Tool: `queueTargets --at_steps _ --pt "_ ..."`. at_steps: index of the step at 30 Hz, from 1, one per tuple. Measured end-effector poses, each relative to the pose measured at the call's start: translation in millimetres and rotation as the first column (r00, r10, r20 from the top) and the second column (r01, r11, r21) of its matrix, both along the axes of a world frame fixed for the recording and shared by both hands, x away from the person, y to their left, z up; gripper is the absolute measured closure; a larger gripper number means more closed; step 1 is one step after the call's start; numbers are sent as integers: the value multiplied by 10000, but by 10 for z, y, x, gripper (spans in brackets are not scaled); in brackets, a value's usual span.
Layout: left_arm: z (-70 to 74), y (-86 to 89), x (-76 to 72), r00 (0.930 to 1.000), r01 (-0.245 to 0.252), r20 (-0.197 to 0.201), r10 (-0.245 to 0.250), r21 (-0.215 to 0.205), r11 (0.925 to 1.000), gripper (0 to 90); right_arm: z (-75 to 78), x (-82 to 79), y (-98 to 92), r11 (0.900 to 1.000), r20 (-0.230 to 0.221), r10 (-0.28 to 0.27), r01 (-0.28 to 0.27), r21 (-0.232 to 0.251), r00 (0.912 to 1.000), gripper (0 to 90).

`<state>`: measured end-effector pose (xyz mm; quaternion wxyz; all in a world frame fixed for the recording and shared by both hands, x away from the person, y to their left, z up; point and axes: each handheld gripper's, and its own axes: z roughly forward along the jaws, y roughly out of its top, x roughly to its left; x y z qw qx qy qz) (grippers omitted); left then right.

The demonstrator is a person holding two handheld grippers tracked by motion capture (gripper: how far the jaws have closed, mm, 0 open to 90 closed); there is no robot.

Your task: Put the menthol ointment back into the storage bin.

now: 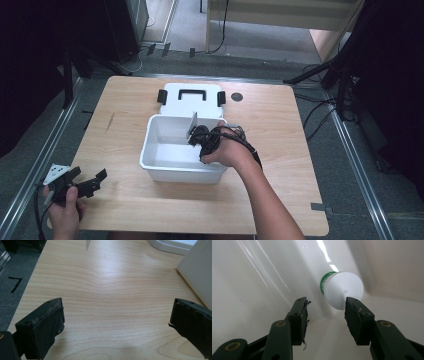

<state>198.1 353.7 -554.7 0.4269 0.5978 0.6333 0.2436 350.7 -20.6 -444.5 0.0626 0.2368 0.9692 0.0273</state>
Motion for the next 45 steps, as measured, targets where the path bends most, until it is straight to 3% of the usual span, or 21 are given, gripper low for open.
queueTargets --at_steps 5,16,25,35,40,45 --pt "-1 0 2 10000 -1 3 1 -7 10000 1 7 -1 -5 10000 -23 -10 10 63 10000 531" --pt "-2 -5 6 10000 22 -14 -22 27 10000 1 113 -3 -85 9954 -196 -128 146 950 9997 511" --pt "-1 -7 4 10000 21 -2 -21 62 10000 1 355 -55 -204 9895 -113 -282 295 1414 9995 400" --pt "-2 -6 6 10000 18 21 -18 46 10000 1 686 -134 -437 9700 364 -737 632 2347 9966 264" --pt "-2 -7 5 10000 21 27 -21 53 10000 1 802 -183 -582 9672 576 -1079 915 2368 9925 199" --pt "-1 -11 5 10000 26 24 -26 62 10000 1 841 -239 -731 9720 732 -1112 931 2158 9911 156"
